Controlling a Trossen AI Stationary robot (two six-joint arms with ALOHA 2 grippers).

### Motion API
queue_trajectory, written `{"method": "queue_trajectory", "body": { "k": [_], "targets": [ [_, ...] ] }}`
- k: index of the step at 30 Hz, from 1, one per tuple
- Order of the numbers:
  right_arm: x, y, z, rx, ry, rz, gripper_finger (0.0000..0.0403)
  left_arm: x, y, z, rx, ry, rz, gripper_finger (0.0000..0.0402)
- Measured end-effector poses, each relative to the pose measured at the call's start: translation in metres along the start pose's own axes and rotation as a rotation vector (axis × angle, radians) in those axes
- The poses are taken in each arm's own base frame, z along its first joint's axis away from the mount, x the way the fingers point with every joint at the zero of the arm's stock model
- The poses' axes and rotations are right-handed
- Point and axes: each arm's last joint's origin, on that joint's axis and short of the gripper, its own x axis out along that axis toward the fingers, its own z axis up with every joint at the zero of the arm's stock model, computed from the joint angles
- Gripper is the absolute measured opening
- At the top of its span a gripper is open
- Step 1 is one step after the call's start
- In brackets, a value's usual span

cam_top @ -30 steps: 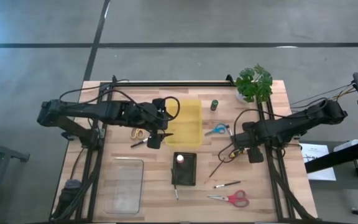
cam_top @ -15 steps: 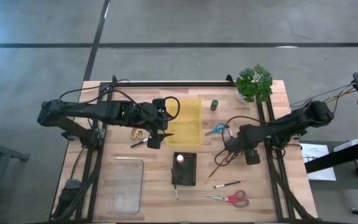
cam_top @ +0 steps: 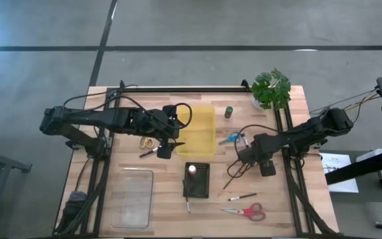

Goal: Pick & Place Paint Supplies
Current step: Put the yellow paint bottle into the black bin

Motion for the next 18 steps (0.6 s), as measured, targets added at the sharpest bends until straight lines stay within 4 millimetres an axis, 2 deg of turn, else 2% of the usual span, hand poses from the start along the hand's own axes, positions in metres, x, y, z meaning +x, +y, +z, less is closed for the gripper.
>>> {"method": "queue_trajectory", "body": {
  "k": [12,15,18],
  "targets": [
    [0.010,0.003,0.007,-0.016,0.067,0.025,0.0203,0.000,0.000,-0.001,0.001,0.007,-0.003,0.0310],
    [0.012,0.003,0.008,-0.018,0.077,0.028,0.0183,0.000,0.000,-0.001,0.001,0.007,-0.003,0.0310],
    [0.012,0.003,0.009,-0.018,0.079,0.028,0.0145,0.000,0.000,-0.001,0.001,0.007,-0.005,0.0310]
  ]
}}
